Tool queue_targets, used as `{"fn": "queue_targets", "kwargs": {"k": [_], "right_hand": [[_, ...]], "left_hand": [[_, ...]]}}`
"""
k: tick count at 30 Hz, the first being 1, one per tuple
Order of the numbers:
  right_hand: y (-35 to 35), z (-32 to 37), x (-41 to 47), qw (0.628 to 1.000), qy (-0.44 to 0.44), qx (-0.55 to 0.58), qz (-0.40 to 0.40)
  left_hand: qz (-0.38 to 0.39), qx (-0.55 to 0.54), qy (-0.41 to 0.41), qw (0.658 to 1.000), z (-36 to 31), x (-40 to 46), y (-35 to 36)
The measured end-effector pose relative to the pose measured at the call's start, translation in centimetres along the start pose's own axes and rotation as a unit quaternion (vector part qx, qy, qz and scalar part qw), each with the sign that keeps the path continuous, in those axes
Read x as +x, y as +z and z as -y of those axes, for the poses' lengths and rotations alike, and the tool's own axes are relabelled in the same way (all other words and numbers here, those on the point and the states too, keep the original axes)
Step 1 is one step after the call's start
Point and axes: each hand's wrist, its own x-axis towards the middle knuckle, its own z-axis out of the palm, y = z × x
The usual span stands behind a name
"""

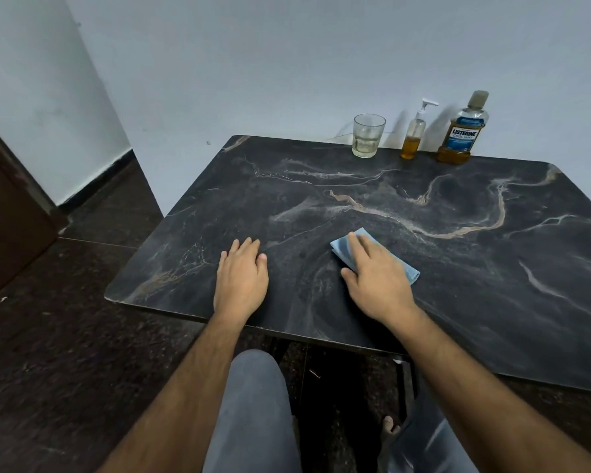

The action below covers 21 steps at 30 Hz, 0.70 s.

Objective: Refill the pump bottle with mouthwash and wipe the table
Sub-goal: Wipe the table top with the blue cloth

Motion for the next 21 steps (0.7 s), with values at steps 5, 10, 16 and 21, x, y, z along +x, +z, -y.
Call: {"fn": "queue_targets", "kwargs": {"k": [5,10,16,21], "right_hand": [[0.2,-1.1,1.6,0.999,0.014,-0.019,0.036],[1.1,1.5,-3.0,0.997,-0.052,0.008,-0.048],[2.2,5.9,-2.0,0.983,-0.178,0.030,0.027],[1.8,4.1,6.5,0.990,-0.116,-0.031,0.066]], "left_hand": [[0.001,0.007,0.004,1.000,0.1,0.0,0.0],[-0.001,-0.002,-0.001,1.000,0.1,0.0,0.0],[-0.008,-0.030,-0.006,1.000,0.3,0.0,-0.1],[-0.009,-0.030,-0.013,0.999,0.1,-0.1,-0.1]]}}
